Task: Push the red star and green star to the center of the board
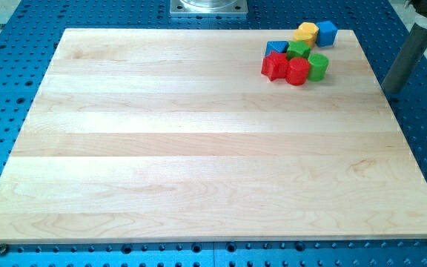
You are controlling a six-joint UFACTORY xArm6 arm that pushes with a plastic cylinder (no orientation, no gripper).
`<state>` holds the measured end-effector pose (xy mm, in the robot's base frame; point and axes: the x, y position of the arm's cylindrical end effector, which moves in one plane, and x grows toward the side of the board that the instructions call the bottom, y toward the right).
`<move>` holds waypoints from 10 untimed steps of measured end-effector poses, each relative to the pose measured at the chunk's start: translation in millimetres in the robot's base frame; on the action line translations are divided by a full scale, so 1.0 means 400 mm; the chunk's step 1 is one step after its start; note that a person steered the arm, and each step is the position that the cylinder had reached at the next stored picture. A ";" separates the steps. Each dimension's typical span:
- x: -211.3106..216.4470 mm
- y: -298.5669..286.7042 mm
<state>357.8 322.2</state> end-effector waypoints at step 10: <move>-0.115 -0.571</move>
<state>311.6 93.9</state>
